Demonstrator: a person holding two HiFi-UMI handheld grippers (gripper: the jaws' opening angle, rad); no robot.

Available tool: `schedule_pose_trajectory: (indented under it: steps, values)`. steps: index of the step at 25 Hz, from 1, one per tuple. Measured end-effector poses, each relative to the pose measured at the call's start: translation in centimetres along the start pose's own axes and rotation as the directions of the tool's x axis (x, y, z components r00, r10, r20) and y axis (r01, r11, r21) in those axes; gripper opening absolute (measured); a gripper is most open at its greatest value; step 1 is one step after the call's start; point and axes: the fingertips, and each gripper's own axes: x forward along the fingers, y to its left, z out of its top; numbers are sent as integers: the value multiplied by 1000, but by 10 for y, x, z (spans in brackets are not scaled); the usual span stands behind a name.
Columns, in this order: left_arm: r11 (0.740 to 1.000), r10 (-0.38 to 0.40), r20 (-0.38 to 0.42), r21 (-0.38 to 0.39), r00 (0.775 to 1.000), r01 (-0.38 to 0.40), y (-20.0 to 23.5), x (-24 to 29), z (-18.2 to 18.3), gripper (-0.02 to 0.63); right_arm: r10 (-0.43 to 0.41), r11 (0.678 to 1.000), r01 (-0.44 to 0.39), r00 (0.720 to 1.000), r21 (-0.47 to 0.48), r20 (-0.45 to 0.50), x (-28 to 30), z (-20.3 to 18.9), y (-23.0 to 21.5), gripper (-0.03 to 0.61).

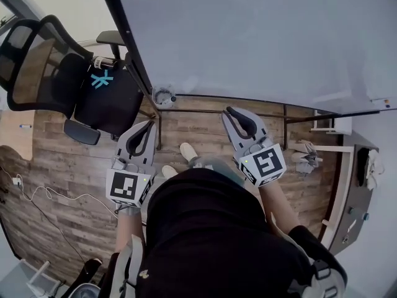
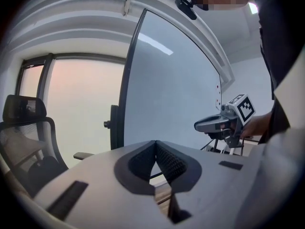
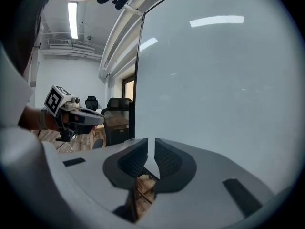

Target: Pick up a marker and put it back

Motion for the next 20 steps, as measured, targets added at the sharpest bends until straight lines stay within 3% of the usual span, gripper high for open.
schedule_pose_trajectory:
  steps: [10,15,20]
  values:
    - [998,-59,-12,22,998,60,-12,15,6,6,-26,999,26,1000,32,-12,-10,-15,2,51]
    - [996,-75,-71,41,995,79,-19,17,0,5,-27,998,28,1000,48,-8,-12,-23,1,51]
    - [996,-69,-38,50,997,71,-21,21,8,6,-26,998,27,1000,50,-8,-14,-26,-3,51]
